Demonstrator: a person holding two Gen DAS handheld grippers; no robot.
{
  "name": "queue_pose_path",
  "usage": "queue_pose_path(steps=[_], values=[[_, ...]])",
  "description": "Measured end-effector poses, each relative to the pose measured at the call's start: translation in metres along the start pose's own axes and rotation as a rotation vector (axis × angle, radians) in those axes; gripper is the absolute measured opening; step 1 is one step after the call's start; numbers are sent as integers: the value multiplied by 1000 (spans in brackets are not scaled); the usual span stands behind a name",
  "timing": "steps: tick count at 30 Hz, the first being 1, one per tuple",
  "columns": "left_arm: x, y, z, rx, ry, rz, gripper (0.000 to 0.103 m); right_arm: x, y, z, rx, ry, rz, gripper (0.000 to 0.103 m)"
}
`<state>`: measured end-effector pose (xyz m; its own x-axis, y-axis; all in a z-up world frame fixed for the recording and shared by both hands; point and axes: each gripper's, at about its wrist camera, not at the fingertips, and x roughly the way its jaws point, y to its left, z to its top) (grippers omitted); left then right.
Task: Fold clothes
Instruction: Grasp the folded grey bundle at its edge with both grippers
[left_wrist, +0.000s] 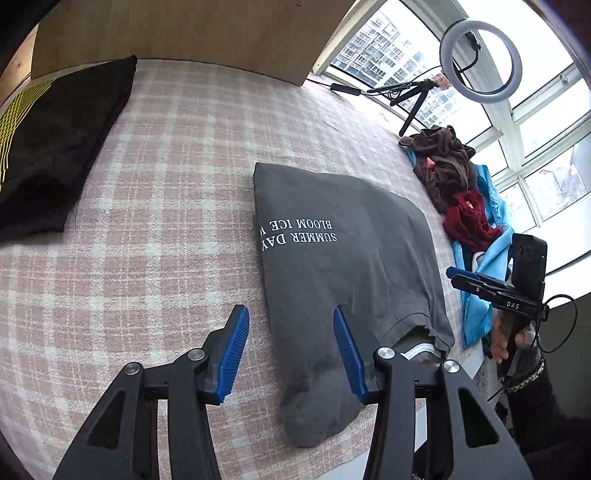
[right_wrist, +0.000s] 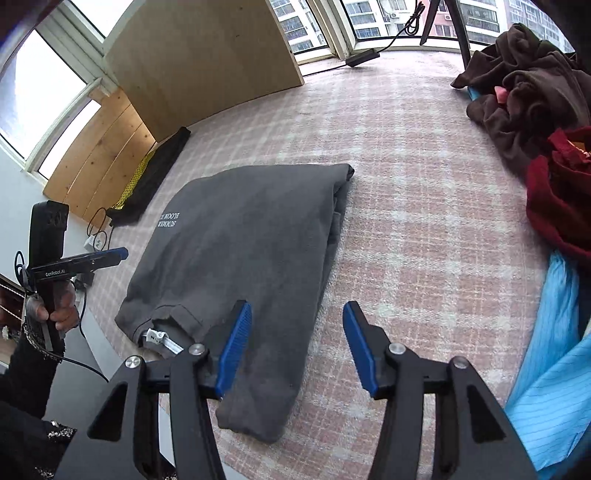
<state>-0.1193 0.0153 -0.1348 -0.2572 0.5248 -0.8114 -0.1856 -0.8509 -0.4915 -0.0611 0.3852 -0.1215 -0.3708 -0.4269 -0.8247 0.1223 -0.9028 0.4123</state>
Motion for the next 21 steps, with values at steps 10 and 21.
queue_pose_path(steps=[10,21], values=[[38,-2,-1,-11,68,19,46,32,-4,7,19,19,34,54],[53,-39,-3,149,99,93,53,41,22,1,-146,35,53,56]])
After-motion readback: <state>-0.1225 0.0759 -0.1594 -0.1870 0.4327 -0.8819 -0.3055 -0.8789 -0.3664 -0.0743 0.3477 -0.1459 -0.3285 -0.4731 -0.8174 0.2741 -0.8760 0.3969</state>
